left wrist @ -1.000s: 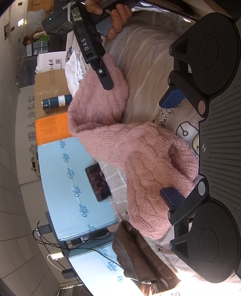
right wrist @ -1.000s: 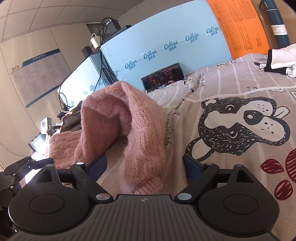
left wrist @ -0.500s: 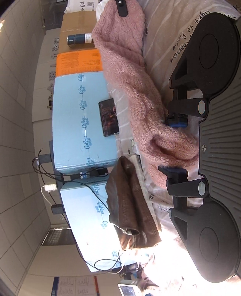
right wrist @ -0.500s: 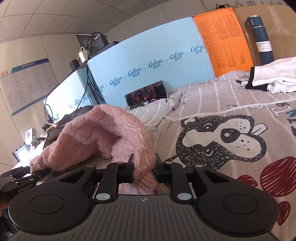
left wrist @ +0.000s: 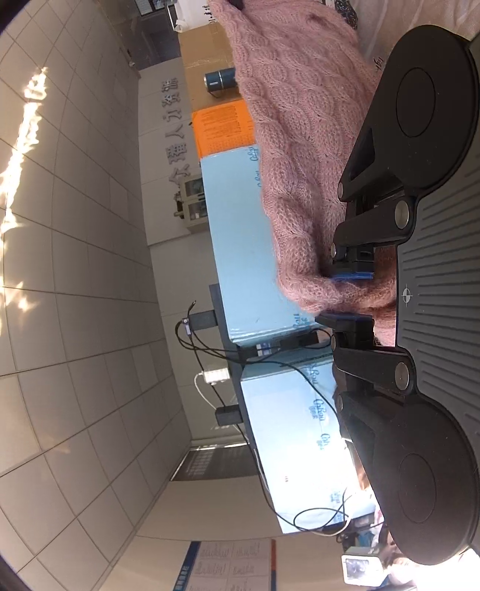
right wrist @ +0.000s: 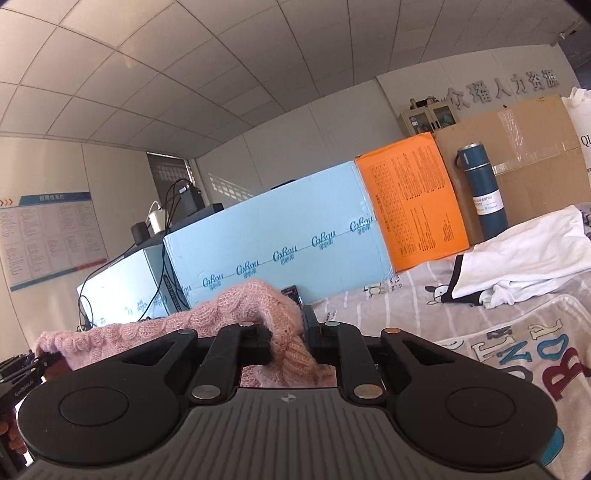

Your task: Fold clothes

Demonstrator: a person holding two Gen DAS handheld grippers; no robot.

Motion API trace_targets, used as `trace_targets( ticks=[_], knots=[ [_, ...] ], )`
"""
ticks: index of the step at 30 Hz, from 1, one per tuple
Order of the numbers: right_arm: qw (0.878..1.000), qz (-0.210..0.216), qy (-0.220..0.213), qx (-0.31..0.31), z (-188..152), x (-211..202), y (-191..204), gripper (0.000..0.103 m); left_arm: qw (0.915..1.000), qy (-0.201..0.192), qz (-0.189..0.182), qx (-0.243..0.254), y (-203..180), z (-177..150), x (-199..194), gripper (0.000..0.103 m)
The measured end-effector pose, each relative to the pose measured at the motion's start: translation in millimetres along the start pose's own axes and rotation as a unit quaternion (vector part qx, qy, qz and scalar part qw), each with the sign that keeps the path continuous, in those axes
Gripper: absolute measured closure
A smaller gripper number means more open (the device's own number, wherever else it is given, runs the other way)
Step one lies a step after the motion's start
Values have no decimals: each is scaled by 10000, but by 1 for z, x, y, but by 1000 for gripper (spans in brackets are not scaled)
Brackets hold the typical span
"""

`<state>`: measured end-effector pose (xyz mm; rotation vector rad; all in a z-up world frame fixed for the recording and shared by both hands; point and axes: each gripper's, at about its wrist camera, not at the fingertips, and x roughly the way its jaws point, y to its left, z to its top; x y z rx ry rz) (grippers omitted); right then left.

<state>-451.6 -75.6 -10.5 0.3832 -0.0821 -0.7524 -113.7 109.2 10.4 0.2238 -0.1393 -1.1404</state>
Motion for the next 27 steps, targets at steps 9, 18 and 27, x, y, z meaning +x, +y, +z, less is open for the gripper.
trace_targets(
  ticks=[9, 18, 27],
  knots=[
    [9950, -974, 214, 85, -4, 23, -33, 91, 9939, 842, -686, -184, -20, -13, 74, 70],
    [9859, -1510, 685, 236, -11, 66, -63, 90, 9662, 1249, -739, -2129, 46, -20, 94, 34],
    [9807, -1695, 842, 490, -17, 85, -76, 80, 9477, 1383, -248, -2867, 76, -36, 64, 25]
  ],
)
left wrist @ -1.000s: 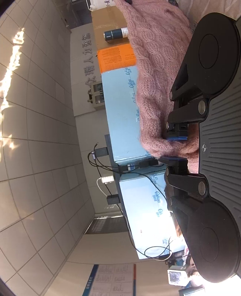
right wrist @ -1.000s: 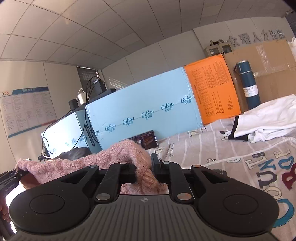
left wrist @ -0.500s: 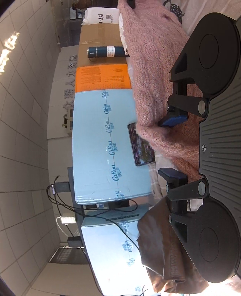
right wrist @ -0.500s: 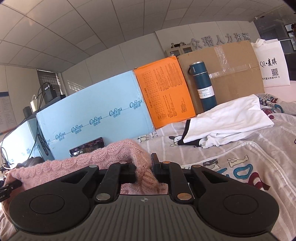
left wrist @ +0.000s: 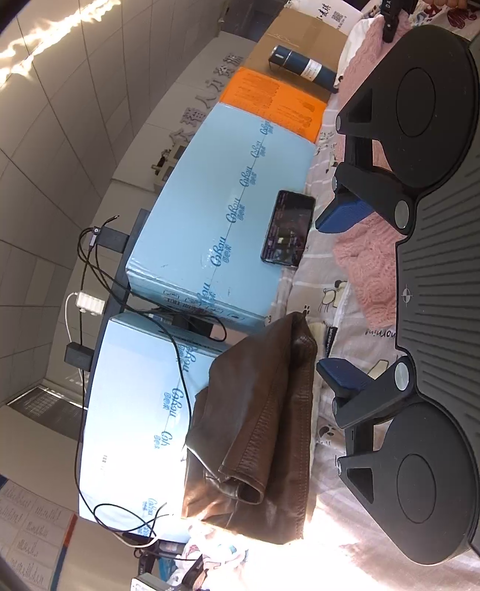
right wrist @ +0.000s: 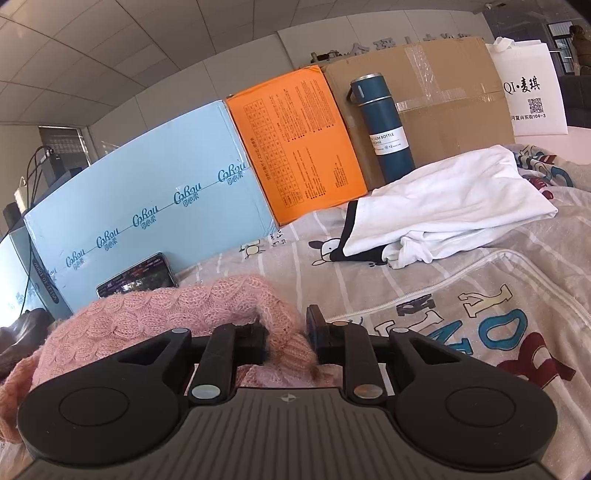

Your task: Fold clothes

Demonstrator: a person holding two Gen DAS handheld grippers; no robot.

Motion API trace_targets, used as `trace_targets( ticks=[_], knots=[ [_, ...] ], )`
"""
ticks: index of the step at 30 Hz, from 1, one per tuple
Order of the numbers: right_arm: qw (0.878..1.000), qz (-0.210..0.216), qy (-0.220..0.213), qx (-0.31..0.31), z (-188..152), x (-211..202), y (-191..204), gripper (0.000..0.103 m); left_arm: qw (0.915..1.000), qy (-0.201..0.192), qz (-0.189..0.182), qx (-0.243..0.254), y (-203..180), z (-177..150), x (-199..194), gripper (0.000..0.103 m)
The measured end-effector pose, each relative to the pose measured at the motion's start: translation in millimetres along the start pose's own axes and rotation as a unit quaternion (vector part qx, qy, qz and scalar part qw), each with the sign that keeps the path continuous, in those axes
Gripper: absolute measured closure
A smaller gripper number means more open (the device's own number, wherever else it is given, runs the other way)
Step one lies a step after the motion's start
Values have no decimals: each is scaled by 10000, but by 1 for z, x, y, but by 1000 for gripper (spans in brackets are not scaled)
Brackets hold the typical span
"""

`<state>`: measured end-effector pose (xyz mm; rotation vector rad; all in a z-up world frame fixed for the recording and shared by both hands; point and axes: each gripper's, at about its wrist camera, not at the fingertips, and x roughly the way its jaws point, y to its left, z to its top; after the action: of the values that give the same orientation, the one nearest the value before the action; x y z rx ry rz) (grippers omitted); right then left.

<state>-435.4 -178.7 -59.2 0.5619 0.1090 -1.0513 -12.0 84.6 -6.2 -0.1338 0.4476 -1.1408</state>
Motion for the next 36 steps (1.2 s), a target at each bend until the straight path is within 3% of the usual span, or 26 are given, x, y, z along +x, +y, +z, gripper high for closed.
trace_targets(
  ticks=[1, 6, 11, 15, 17, 19, 21, 24, 28, 30, 31, 32, 33, 34, 36],
  knots=[
    [10000, -27, 15, 49, 0, 0, -1, 76, 10000, 39, -9, -86, 1, -3, 0, 20],
    [9990, -202, 157, 367, 1, 1, -7, 31, 9989, 390, -51, -267, -4, -10, 14, 8],
    [9971, -117, 322, 674, 3, -1, -15, 19, 9958, 615, -579, 353, -31, -21, 21, 2],
    [9951, -43, 622, 769, 6, 6, -14, 15, 9878, 630, -211, 1408, -60, -32, 27, 1],
    [9927, -55, 848, 859, 10, 14, -12, 14, 9854, 698, -61, 1551, -66, -31, 34, 1],
    [9884, -178, 1134, 998, 14, 24, -11, 14, 9875, 743, -21, 1391, -64, -27, 41, 1],
    [9848, -255, 1362, 1049, 17, 34, -7, 14, 9927, 780, -4, 921, -51, -21, 48, 1],
    [9844, -124, 1375, 1091, 19, 42, -3, 14, 9947, 883, 248, 458, -35, -17, 62, 2],
    [9854, -216, 1264, 1119, 14, 56, -1, 14, 9911, 1196, 573, 101, -20, -22, 78, 4],
    [9865, -220, 1162, 1128, 13, 57, -3, 17, 9896, 1287, 634, 7, -15, -24, 84, 15],
    [9879, -240, 1097, 1072, 12, 58, -3, 19, 9901, 1276, 593, -24, -14, -24, 85, 28],
    [9892, -265, 1033, 1007, 11, 59, -3, 28, 9905, 1262, 549, -54, -14, -23, 85, 52],
    [9909, -347, 986, 845, 10, 60, -2, 45, 9910, 1258, 453, -98, -13, -23, 85, 63],
    [9920, -424, 959, 697, 9, 61, -1, 53, 9916, 1218, 414, -124, -13, -22, 84, 72],
    [9930, -349, 952, 607, 8, 61, -1, 73, 9931, 1105, 396, -79, -15, -21, 80, 81]
  ],
)
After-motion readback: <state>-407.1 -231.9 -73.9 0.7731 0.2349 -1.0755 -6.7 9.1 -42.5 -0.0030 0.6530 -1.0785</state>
